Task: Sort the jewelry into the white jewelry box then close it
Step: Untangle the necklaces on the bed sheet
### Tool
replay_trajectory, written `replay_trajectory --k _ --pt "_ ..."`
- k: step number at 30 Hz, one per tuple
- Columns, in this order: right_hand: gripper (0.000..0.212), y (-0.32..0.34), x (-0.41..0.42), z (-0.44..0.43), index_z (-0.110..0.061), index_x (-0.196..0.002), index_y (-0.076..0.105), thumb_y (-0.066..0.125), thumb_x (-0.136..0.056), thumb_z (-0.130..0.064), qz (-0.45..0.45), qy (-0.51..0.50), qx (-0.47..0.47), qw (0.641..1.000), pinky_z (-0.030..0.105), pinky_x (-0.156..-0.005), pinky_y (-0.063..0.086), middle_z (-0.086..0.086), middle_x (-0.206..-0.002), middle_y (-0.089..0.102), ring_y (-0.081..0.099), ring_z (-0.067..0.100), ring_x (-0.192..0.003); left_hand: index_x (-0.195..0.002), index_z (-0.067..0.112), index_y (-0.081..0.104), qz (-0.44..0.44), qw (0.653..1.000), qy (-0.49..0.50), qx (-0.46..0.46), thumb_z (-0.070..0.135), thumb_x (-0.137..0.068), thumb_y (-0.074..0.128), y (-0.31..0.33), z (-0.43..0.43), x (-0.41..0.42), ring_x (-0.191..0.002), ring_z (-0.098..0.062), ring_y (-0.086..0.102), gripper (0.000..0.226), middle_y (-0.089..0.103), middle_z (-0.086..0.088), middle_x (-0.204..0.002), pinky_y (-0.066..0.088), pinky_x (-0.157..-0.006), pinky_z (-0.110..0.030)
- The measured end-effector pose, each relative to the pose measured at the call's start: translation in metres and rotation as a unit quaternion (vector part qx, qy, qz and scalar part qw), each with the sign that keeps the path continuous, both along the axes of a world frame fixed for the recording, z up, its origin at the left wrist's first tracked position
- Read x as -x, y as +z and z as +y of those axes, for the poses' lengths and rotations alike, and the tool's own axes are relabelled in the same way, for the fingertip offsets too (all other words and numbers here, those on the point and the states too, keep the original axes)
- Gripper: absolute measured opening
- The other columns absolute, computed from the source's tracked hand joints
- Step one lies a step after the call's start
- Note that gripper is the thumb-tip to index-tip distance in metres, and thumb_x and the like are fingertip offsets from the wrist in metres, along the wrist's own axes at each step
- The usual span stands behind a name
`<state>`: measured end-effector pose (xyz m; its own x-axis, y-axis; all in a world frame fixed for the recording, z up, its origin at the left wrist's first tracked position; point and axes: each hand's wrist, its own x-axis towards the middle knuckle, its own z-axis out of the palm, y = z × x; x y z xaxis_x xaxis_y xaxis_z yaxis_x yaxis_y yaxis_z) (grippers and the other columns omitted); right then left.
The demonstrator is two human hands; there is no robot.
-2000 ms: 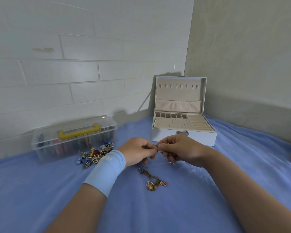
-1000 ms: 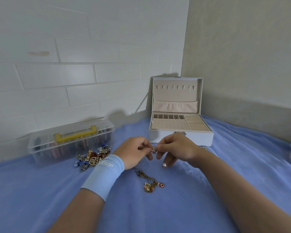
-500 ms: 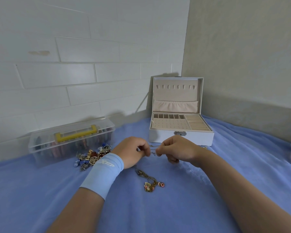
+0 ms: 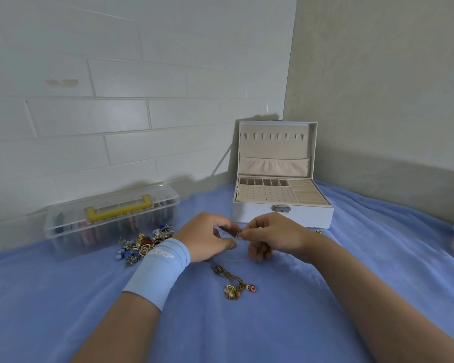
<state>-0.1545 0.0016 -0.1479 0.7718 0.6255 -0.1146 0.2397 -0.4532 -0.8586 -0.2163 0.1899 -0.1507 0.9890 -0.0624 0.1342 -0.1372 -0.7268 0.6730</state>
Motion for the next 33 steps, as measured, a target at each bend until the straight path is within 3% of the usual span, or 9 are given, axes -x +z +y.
replay_trajectory --k 5,7,11,17,20,23,25,28,33 --pt "0.022 0.001 0.004 -0.001 -0.014 -0.079 0.073 0.068 -0.096 -0.027 -0.014 0.005 0.005 1.000 0.025 -0.054 0.041 0.005 -0.065 0.070 0.058 0.015 -0.053 -0.100 0.028 0.075 -0.018 0.999 -0.005 0.029 0.016 -0.086 0.073 -0.003 0.000 -0.001 -0.051 -0.005 0.055 0.019 0.071 0.019 -0.082 0.043 -0.051 -0.015" --pt "0.022 0.002 0.004 -0.002 -0.013 -0.078 0.071 0.069 -0.095 -0.027 -0.021 -0.010 0.003 1.000 0.025 -0.052 0.039 0.002 -0.060 0.066 0.053 0.014 -0.049 -0.100 0.025 0.075 -0.013 1.000 0.002 0.021 0.016 -0.089 0.069 -0.003 0.001 -0.001 -0.055 -0.003 0.060 0.016 0.071 0.015 -0.084 0.045 -0.052 -0.014" --pt "0.021 0.002 0.001 -0.004 -0.010 -0.079 0.071 0.071 -0.091 -0.027 -0.075 -0.044 0.073 0.994 0.024 -0.049 0.043 -0.001 -0.053 0.063 0.049 0.014 -0.044 -0.102 0.031 0.074 -0.007 0.999 0.022 -0.026 0.012 -0.093 0.059 -0.002 0.008 -0.003 -0.077 0.000 0.067 0.026 0.072 0.019 -0.090 0.051 -0.076 -0.016" --pt "0.008 0.001 0.000 -0.004 -0.016 -0.083 0.078 0.073 -0.086 -0.022 -0.155 -0.052 0.140 0.977 0.016 -0.053 0.048 -0.003 -0.075 0.074 0.061 0.004 -0.053 -0.122 0.031 0.069 -0.012 0.993 0.033 -0.116 0.006 -0.099 0.048 0.001 0.021 -0.001 -0.107 -0.004 0.059 0.040 0.064 0.014 -0.118 0.042 -0.095 -0.018" --pt "0.008 0.004 0.002 -0.002 -0.024 -0.091 0.077 0.076 -0.085 -0.029 -0.243 -0.048 0.150 0.957 0.017 -0.063 0.048 -0.007 -0.091 0.071 0.064 0.007 -0.076 -0.102 0.040 0.073 -0.040 0.988 0.040 -0.140 0.008 -0.096 0.054 0.011 0.023 0.005 -0.096 -0.005 0.060 0.037 0.062 0.017 -0.108 0.045 -0.085 -0.019" --pt "0.014 0.009 0.012 0.004 -0.022 -0.079 0.076 0.079 -0.082 -0.035 -0.211 0.013 0.117 0.970 0.026 -0.064 0.053 -0.007 -0.078 0.073 0.061 0.006 -0.065 -0.082 0.039 0.074 0.007 0.989 -0.002 -0.146 0.015 -0.088 0.066 0.020 0.015 0.015 -0.073 0.001 0.059 0.026 0.066 0.025 -0.081 0.039 -0.062 -0.007" --pt "0.018 0.012 0.021 0.007 -0.021 -0.075 0.076 0.080 -0.080 -0.038 -0.175 0.075 0.148 0.970 0.021 -0.057 0.045 -0.011 -0.064 0.065 0.052 0.001 -0.055 -0.081 0.039 0.075 0.077 0.981 -0.048 -0.170 0.025 -0.083 0.073 0.021 0.006 0.021 -0.065 0.007 0.058 0.015 0.064 0.031 -0.070 0.036 -0.056 -0.003" --pt "0.010 0.013 0.028 0.009 -0.029 -0.080 0.078 0.083 -0.079 -0.038 -0.134 0.142 0.220 0.956 0.014 -0.062 0.041 -0.020 -0.063 0.065 0.054 -0.006 -0.059 -0.089 0.038 0.077 0.149 0.964 -0.086 -0.202 0.038 -0.077 0.079 0.016 -0.002 0.027 -0.069 0.008 0.059 0.012 0.066 0.028 -0.072 0.043 -0.064 -0.008" --pt "0.007 0.020 0.029 0.004 -0.032 -0.078 0.077 0.083 -0.080 -0.030 -0.093 0.169 0.275 0.942 0.024 -0.081 0.052 -0.016 -0.076 0.074 0.063 -0.004 -0.075 -0.098 0.036 0.074 0.123 0.964 -0.086 -0.219 0.038 -0.077 0.079 0.013 -0.001 0.032 -0.077 0.003 0.058 0.022 0.068 0.017 -0.091 0.048 -0.072 -0.017"
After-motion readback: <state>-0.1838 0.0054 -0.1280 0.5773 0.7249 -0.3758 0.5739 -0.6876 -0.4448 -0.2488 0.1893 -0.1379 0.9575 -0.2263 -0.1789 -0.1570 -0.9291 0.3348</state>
